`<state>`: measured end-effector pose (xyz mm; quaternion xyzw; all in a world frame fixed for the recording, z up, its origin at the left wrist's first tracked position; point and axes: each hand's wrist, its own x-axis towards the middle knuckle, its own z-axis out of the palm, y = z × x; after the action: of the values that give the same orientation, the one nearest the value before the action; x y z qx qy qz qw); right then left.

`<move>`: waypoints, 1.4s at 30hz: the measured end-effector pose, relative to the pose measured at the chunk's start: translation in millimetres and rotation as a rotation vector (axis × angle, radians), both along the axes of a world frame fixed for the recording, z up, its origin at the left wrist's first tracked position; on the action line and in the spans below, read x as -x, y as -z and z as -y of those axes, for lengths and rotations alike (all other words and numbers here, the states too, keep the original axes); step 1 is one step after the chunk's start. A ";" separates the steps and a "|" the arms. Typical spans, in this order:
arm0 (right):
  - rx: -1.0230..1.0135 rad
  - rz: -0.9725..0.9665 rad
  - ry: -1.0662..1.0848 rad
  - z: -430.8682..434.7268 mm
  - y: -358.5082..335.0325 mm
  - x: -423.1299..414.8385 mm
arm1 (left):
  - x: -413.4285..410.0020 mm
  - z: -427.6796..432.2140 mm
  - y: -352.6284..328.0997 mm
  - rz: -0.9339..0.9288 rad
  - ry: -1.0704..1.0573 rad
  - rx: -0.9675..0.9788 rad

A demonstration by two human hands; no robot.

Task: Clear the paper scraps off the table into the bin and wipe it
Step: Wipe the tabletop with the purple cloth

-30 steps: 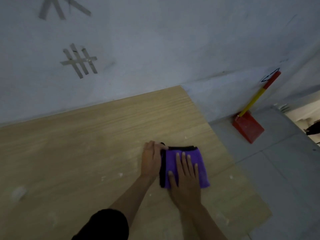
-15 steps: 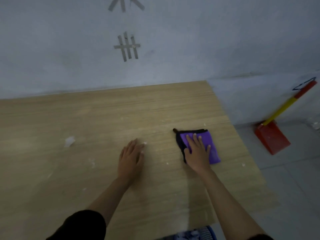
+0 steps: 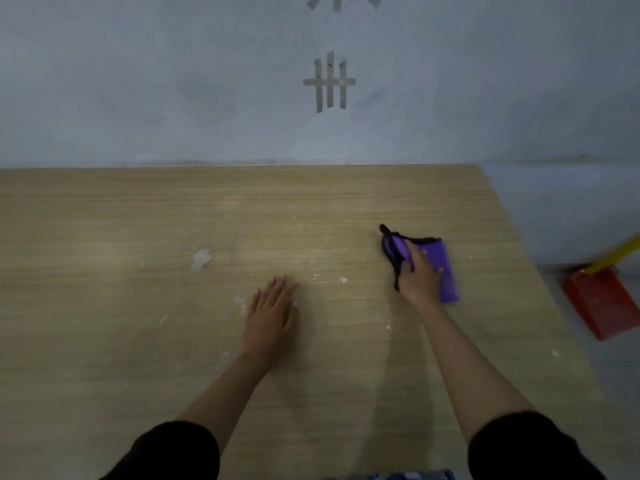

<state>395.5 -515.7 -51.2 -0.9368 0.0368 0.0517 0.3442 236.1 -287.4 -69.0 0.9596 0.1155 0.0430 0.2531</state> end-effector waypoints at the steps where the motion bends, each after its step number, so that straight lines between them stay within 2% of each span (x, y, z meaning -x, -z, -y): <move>1: -0.006 -0.013 -0.076 -17.9 -0.7 -1.2 | 0.8 -2.6 -0.2 -0.004 0.016 -0.018; 5: -0.011 0.076 -0.340 -81.7 7.9 55.5 | 8.5 -7.3 -4.8 -0.021 0.020 -0.055; 8: -0.036 0.175 -0.379 -84.4 14.7 119.2 | 19.6 -12.6 -5.0 -0.032 0.016 -0.048; 12: -0.042 0.206 -0.106 -43.0 21.0 160.2 | 44.4 -31.1 -2.8 -0.034 0.030 -0.057; 14: -0.023 0.140 0.091 -37.1 14.9 161.1 | 59.1 -41.6 -4.0 -0.036 0.025 -0.047; 16: -0.062 0.042 0.158 -58.0 3.4 160.1 | 71.8 -50.3 -6.6 -0.023 0.025 -0.022; 19: -0.118 0.017 -0.049 -122.2 -8.5 185.9 | 86.9 -59.8 -6.2 -0.015 0.030 0.096; 21: -0.070 0.051 -0.244 -165.6 -4.3 227.1 | 96.6 -66.3 -1.5 -0.060 0.041 0.137; 23: 0.004 0.144 -0.345 -186.4 5.6 269.3 | 105.2 -73.1 4.6 -0.087 0.071 0.139; 27: 0.054 0.255 -0.240 -132.5 23.3 296.4 | 116.2 -81.2 0.9 -0.014 0.096 0.126; 32: 0.053 0.201 0.257 -11.8 21.5 292.7 | 120.0 -75.1 6.7 -0.006 0.135 0.041; 35: 0.024 0.153 0.420 27.5 12.8 285.5 | 119.5 -61.8 6.2 -0.010 0.190 0.010; 38: 0.027 0.228 0.423 21.6 9.4 270.1 | 117.3 -44.5 5.1 -0.016 0.253 -0.001; 42: 0.195 0.294 0.106 -49.7 12.2 269.6 | 112.1 -20.2 2.2 -0.026 0.336 -0.018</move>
<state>125.9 -466.0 -63.4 -0.9599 0.0403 -0.1080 0.2556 124.0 -267.2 -71.2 0.9681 -0.0436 -0.0113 0.2464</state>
